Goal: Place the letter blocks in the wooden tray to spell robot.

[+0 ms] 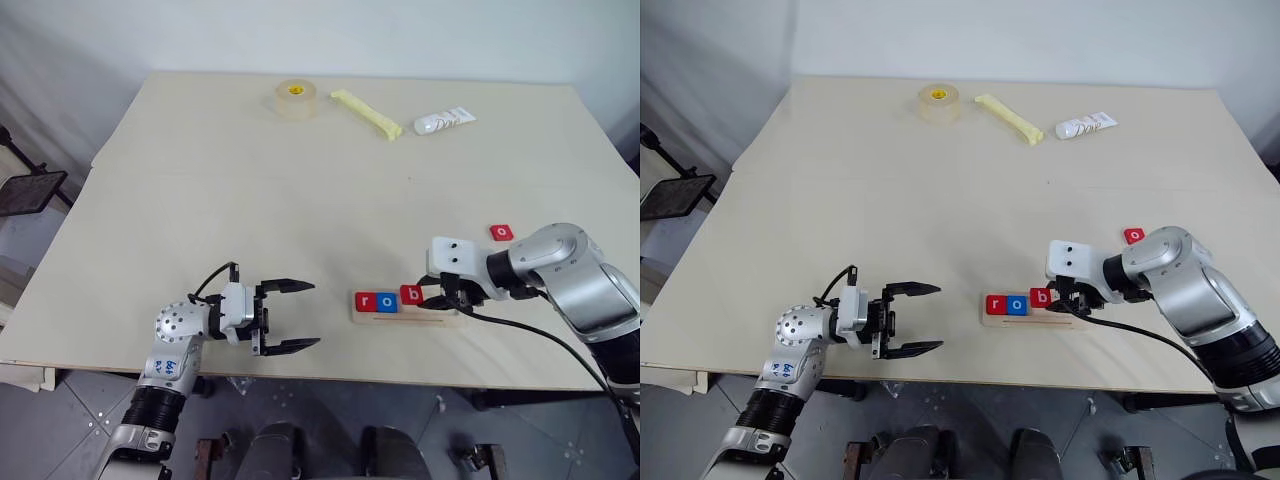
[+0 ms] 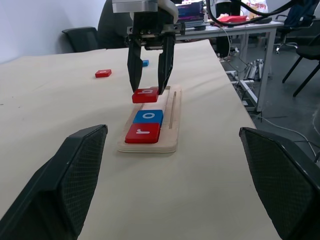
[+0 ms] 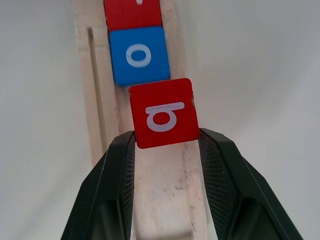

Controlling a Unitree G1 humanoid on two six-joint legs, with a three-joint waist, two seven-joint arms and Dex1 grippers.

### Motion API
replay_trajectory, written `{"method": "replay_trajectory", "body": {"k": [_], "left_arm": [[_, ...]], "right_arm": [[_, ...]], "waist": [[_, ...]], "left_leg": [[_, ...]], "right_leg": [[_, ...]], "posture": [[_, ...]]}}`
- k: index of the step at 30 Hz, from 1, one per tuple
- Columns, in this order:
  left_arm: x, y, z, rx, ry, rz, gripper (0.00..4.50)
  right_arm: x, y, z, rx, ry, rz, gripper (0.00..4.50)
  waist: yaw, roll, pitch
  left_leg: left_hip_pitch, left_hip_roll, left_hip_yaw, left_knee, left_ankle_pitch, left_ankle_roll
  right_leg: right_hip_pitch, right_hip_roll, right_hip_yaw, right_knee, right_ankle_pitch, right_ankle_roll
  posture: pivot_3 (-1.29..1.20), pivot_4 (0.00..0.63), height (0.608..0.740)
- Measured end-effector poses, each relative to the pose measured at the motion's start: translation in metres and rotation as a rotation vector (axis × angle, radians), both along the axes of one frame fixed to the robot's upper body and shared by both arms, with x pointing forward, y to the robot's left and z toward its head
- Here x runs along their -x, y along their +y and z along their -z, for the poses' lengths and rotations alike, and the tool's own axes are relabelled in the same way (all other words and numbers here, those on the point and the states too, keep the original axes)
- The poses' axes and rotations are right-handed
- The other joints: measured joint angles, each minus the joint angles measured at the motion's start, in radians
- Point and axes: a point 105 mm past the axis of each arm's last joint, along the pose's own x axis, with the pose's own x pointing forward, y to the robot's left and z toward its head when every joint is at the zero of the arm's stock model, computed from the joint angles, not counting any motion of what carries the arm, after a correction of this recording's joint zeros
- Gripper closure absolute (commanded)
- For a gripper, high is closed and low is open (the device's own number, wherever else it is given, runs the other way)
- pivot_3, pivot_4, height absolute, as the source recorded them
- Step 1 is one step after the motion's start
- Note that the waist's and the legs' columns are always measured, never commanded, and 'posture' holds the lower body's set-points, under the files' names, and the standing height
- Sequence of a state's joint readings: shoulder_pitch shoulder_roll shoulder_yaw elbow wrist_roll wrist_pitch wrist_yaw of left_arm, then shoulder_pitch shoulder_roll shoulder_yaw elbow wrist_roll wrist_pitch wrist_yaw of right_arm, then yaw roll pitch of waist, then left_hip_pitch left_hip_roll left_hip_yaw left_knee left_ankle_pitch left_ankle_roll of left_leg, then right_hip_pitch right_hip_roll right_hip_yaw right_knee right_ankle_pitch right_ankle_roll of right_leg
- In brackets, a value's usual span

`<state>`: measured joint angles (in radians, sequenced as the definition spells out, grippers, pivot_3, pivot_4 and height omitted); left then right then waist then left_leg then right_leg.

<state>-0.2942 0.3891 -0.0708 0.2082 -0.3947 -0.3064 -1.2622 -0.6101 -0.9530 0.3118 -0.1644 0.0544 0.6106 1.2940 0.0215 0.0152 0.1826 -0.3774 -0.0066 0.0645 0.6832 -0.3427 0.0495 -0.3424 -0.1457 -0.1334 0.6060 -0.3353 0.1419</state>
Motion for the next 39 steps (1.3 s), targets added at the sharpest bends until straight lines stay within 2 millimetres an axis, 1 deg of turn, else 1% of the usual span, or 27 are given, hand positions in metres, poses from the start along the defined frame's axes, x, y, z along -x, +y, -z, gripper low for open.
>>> {"method": "replay_trajectory", "body": {"k": [5,13,15,21,22,27,29,32,33,34,36,37,39], "left_arm": [[0.000,-0.001,0.000,0.003,0.000,-0.002,0.00],[0.000,-0.004,0.001,0.010,0.002,0.003,0.00],[0.000,-0.004,0.001,0.010,0.003,0.002,0.00],[-0.001,-0.005,0.000,0.010,0.000,0.000,0.00],[-0.001,-0.005,0.000,0.011,0.000,-0.002,0.00],[-0.002,-0.005,-0.001,0.014,0.000,-0.006,0.00],[-0.002,-0.005,-0.001,0.015,-0.001,-0.006,0.00],[-0.003,-0.006,-0.001,0.017,-0.002,-0.005,0.00],[-0.003,-0.006,-0.001,0.017,-0.002,-0.005,0.00],[-0.003,-0.006,-0.001,0.017,-0.002,-0.006,0.00],[-0.003,-0.006,-0.001,0.018,-0.002,-0.006,0.00],[-0.003,-0.006,-0.001,0.018,-0.002,-0.006,0.00],[-0.003,-0.006,-0.001,0.018,-0.002,-0.006,0.00]], "right_arm": [[0.003,0.004,-0.001,0.003,-0.007,-0.016,3.02],[0.007,0.004,0.010,0.024,0.025,-0.014,3.02],[0.007,0.004,0.012,0.034,0.023,-0.008,2.27],[0.005,0.003,0.012,0.039,0.012,0.001,0.28],[0.005,0.003,0.012,0.039,0.012,0.002,0.03],[0.005,0.003,0.010,0.035,0.013,0.010,0.03],[0.007,0.005,0.006,0.016,0.001,0.004,0.03],[0.013,0.009,-0.005,-0.063,-0.007,-0.002,0.03],[0.019,0.011,-0.009,-0.102,0.008,-0.009,0.42],[0.024,0.014,-0.010,-0.129,0.026,-0.022,0.62],[0.033,0.018,-0.009,-0.153,0.055,-0.044,1.23],[0.035,0.019,-0.007,-0.156,0.062,-0.048,1.65],[0.036,0.019,-0.006,-0.159,0.067,-0.045,2.23]], "waist": [[0.000,0.000,0.000],[0.000,0.000,0.000],[0.000,0.000,0.000],[0.000,0.000,0.000],[0.000,0.000,0.000],[0.000,0.000,0.000],[0.000,0.000,0.000],[0.002,0.000,0.000],[0.002,0.000,0.000],[0.002,-0.001,0.000],[0.001,-0.001,0.001],[0.001,-0.001,0.001],[0.000,-0.001,0.001]], "left_leg": [[0.000,0.000,0.000,0.000,0.000,0.000],[0.000,0.000,0.000,0.000,0.000,0.000],[0.000,0.000,0.000,0.000,0.000,0.000],[0.000,0.000,0.000,0.000,0.000,0.000],[0.000,0.000,0.000,0.000,0.000,0.000],[0.000,0.000,0.000,0.000,0.000,0.000],[0.000,0.000,0.000,0.000,0.000,0.000],[0.000,0.000,-0.001,0.000,0.000,0.000],[0.000,0.000,-0.001,0.000,0.000,0.000],[0.000,0.000,-0.001,0.000,0.000,0.000],[0.000,0.000,-0.001,0.000,0.000,0.000],[0.000,0.000,-0.001,0.000,0.000,0.000],[0.000,0.000,-0.001,0.000,0.000,0.000]], "right_leg": [[0.000,0.000,0.000,0.000,0.000,0.000],[0.000,0.000,0.000,0.000,0.000,0.000],[0.000,0.000,0.000,0.000,0.000,0.000],[0.000,0.000,0.000,0.000,0.000,0.000],[0.000,0.000,0.000,0.000,0.000,0.000],[0.000,0.000,0.000,0.000,0.000,0.000],[0.000,0.000,0.000,0.000,0.000,0.000],[0.000,0.000,0.000,0.000,0.000,0.000],[0.000,0.000,-0.001,0.000,0.000,0.000],[0.000,0.000,0.000,0.000,0.000,0.000],[0.000,0.000,0.000,0.000,0.000,0.000],[0.000,0.000,0.000,0.000,0.000,0.000],[0.000,0.000,0.000,0.000,0.000,0.000]], "posture": [[0.00,0.150,0.740],[0.00,0.150,0.740],[0.00,0.150,0.740],[0.00,0.150,0.740],[0.00,0.150,0.740],[0.00,0.150,0.740],[0.00,0.150,0.740],[0.00,0.150,0.740],[0.00,0.150,0.740],[0.00,0.150,0.740],[0.00,0.150,0.740],[0.00,0.150,0.740],[0.00,0.150,0.740]]}}
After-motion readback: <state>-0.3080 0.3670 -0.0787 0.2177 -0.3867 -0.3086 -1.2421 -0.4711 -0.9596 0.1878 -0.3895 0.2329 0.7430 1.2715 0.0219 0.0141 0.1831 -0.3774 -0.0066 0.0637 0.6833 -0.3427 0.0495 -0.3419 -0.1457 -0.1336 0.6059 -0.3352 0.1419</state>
